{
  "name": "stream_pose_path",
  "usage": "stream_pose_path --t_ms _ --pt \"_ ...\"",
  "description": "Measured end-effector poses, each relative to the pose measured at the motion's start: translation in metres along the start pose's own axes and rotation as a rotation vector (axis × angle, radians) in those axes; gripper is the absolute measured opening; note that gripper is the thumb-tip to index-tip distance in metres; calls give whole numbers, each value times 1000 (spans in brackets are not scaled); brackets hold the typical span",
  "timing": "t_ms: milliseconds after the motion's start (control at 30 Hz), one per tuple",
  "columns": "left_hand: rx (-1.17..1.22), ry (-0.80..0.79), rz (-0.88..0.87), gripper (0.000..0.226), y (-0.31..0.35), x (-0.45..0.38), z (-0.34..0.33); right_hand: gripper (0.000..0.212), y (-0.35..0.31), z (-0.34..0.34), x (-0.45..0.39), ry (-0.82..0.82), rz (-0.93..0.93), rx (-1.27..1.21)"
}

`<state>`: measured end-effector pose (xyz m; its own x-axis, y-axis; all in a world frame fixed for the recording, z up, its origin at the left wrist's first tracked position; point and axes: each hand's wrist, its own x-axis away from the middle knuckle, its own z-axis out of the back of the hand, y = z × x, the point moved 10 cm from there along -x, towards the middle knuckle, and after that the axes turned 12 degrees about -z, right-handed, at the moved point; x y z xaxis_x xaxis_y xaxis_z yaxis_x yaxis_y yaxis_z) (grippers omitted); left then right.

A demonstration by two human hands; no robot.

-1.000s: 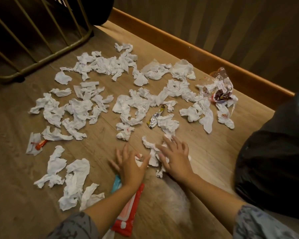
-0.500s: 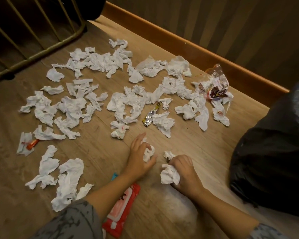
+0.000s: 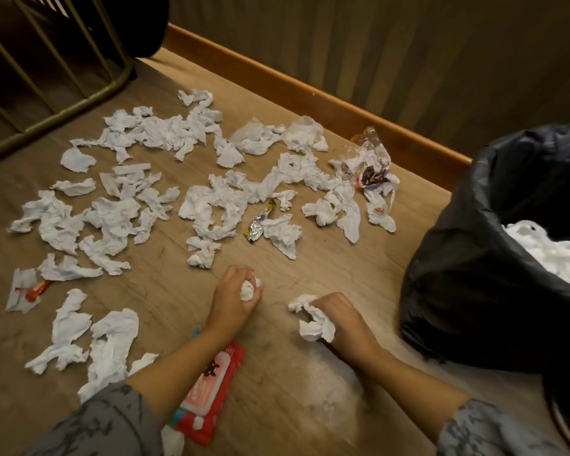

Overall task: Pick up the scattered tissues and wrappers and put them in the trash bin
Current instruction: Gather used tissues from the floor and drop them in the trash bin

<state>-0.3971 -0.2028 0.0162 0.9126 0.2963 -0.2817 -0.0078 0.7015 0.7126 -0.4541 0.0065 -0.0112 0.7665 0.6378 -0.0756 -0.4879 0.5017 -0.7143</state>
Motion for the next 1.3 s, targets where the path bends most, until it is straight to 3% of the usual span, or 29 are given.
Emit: stream_pose_path --t_ms 167,333,433,500,700,833,900,1100,1133,1200,1300 --pt "48 -39 58 24 16 -7 2 36 -19 30 -15 122 -64 142" --pt "55 -146 104 29 23 2 -1 51 -4 -8 -26 -181 -220 291" --pt "47 -168 121 28 21 13 1 34 -10 -32 -15 -311 -138 382" --pt "39 -181 122 31 22 17 3 27 -12 -32 -9 -296 -132 363" --pt "61 -132 17 33 68 -18 16 19 -19 49 -31 37 -329 -19" --pt "148 -64 -142 46 143 -62 31 34 -49 126 -39 288 -245 -86" --pt "185 -38 -197 54 176 -80 35 31 -67 165 -36 399 -174 -114" --pt "272 -12 -219 18 264 -135 22 13 -105 276 -13 700 -82 -237" --pt "304 -7 -198 15 276 -143 14 7 -106 294 -9 742 -102 -252" --pt "386 1 -133 13 299 -154 -8 28 -91 323 -2 812 -221 -319" --pt "493 -31 -89 16 332 -166 -51 30 -52 355 12 884 -430 -521"
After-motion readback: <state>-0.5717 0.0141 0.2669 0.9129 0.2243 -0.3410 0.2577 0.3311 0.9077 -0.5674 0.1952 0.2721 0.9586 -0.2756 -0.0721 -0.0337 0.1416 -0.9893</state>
